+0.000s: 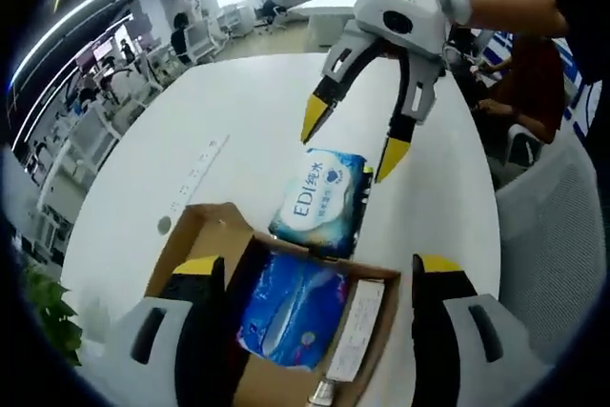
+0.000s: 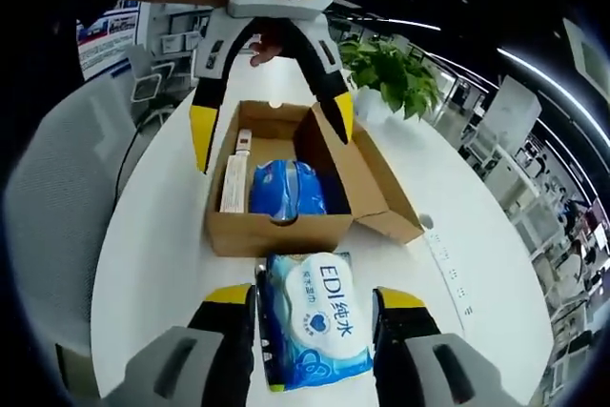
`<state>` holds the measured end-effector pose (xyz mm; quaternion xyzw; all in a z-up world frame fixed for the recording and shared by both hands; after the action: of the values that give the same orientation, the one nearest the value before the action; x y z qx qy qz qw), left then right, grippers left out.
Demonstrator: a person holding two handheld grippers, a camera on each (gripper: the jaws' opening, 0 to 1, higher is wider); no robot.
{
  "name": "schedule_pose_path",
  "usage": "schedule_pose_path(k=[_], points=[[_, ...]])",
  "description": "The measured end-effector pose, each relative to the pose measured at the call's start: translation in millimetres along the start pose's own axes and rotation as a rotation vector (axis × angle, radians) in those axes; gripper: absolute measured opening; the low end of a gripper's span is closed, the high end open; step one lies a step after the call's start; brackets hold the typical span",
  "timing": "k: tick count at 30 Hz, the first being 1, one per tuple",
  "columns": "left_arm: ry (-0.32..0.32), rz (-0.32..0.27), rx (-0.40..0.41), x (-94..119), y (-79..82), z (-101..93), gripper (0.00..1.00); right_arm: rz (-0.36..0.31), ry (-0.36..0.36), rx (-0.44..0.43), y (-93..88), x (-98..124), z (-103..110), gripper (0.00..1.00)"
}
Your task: Operate the shoe box by opening the lid, removing the specified soft item, and placing it in the target area until the item is outside and the box remains undamaged.
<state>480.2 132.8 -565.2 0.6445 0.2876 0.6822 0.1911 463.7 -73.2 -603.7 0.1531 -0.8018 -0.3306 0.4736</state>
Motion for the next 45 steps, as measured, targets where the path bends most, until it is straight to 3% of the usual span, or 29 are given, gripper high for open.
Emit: schedule_pose_path(k=[18, 31, 45], points=[[0.108, -0.138, 0.11, 39, -41.9, -32.6, 0.81, -0.017, 0.034, 0.036, 30.0, -37, 13, 0.43], [0.21, -0.262, 0.17, 76, -59.9, -66.0, 0.81, -0.021, -0.011, 0.052, 43.4, -66, 15, 0.35], [0.304, -0.279, 0.22, 105, -95.1, -101.6, 0.8, -0.033, -0.031, 0.046, 54.1, -103, 21, 0.23]])
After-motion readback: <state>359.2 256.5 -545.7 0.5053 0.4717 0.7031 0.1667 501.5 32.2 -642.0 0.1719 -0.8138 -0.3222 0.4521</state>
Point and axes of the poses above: the point that each gripper's makers call its tool centre point, and the gripper's own axes: x roughly backward along the fingers, z roughly to its left, y roughly out of its top, the point moved 10 cm from there along x, roughly backward along the fingers, and after that the axes turned 8 degrees about -y, right-handed, at the moved point
